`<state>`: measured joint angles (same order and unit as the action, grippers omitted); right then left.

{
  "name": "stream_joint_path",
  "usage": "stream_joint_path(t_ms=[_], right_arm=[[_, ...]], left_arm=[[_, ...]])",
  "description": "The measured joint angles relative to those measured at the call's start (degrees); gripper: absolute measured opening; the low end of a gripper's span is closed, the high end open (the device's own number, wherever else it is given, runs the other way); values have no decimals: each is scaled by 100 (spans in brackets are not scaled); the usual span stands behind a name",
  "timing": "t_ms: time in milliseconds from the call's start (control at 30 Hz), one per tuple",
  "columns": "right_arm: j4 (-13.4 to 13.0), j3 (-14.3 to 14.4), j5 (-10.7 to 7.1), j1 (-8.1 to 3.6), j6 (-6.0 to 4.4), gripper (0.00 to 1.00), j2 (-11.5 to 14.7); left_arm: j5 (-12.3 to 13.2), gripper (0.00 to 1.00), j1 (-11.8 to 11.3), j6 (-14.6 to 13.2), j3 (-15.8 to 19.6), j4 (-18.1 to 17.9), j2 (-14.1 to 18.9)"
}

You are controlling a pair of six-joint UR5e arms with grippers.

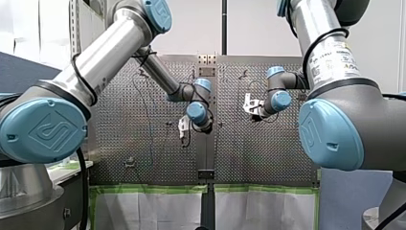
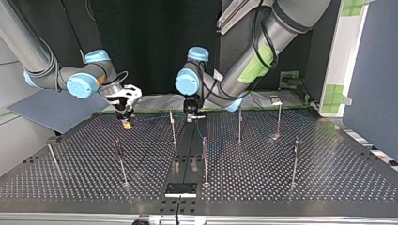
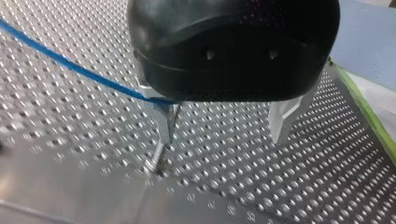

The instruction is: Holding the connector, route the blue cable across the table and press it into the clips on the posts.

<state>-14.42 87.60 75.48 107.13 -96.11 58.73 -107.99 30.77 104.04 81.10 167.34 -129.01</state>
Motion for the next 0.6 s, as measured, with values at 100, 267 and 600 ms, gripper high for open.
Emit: stream_joint_path(t_ms=[100, 267, 600], right_arm=[[-87, 4, -8, 8, 129, 0, -25], [-220, 7, -21, 3, 336, 0, -184], [-383, 8, -45, -109, 287, 0, -276]], left_arm=[[-70, 100, 77, 5, 0, -3, 115], [-145, 100, 198, 9, 0, 27, 203], [-299, 100, 521, 36, 0, 271, 218]])
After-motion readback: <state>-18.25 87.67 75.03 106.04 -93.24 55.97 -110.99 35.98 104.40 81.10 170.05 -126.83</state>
